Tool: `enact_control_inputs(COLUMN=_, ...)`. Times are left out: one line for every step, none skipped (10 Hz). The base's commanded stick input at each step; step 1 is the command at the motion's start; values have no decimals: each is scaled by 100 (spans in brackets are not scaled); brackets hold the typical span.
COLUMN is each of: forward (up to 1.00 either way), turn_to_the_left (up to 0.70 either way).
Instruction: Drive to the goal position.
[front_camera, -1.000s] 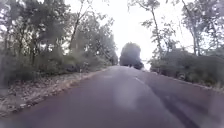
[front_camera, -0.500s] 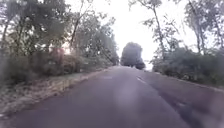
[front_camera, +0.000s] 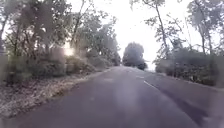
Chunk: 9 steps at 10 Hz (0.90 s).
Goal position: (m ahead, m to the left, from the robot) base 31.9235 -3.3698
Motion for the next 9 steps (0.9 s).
enact_control_inputs(forward=100, turn_to_the_left=0)
enact_control_inputs(forward=100, turn_to_the_left=0)
enact_control_inputs(forward=100, turn_to_the_left=0)
enact_control_inputs(forward=100, turn_to_the_left=0)
enact_control_inputs(forward=100, turn_to_the_left=0)
enact_control_inputs(forward=100, turn_to_the_left=0)
enact_control_inputs(forward=100, turn_to_the_left=0)
enact_control_inputs(forward=100, turn_to_the_left=0)
enact_control_inputs(forward=100, turn_to_the_left=0)
